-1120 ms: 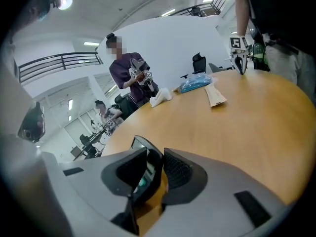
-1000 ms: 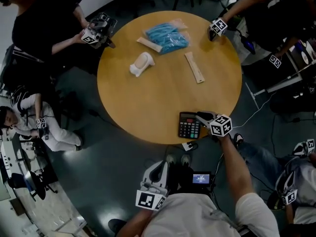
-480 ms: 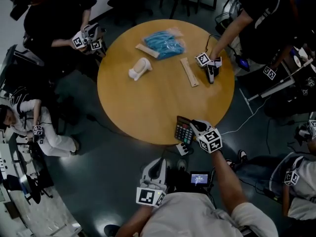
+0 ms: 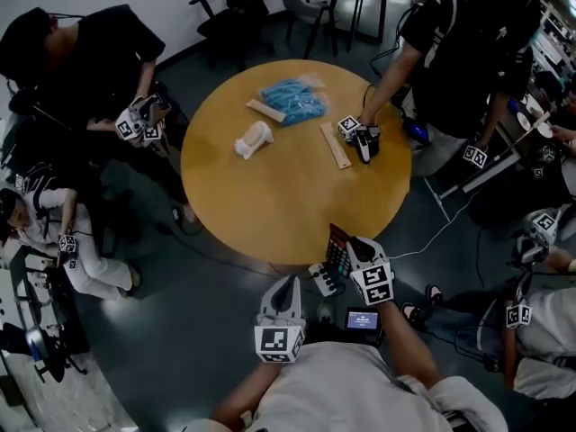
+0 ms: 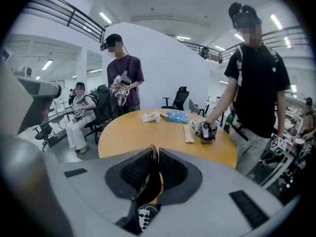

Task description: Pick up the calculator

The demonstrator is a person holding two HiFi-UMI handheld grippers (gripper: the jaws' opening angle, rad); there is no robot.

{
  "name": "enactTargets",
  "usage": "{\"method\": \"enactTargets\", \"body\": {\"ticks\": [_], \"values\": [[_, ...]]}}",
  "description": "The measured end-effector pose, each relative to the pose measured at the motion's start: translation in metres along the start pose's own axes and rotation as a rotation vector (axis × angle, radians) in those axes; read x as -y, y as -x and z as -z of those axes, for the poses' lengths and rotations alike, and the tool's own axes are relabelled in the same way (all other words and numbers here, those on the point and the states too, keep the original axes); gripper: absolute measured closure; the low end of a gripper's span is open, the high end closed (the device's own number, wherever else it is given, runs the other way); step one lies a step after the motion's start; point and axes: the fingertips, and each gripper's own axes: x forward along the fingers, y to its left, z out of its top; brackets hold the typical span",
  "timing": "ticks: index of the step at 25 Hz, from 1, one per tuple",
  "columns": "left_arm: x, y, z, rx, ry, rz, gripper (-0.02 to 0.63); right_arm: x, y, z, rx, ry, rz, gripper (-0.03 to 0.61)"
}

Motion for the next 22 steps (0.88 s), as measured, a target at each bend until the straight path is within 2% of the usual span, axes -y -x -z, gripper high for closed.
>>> {"method": "enactTargets", "body": {"ticks": [3, 9, 22], "values": [[0.001, 0.004, -0.009, 0.024, -0.017, 0.005, 0.607, -0.004, 0.038, -0.017, 0.057, -0.019, 0.063, 0.523], [0.011, 0.012, -0.029, 0.076, -0.026, 0.030, 0.607, -0.019, 0.095, -0.040, 0.153, -0.103, 0.094, 0.523], [0.022, 0.016, -0.039, 0.091, -0.024, 0.069, 0.607, -0.030, 0.118, -0.047, 0.166, -0.094, 0.125, 0.523]]}}
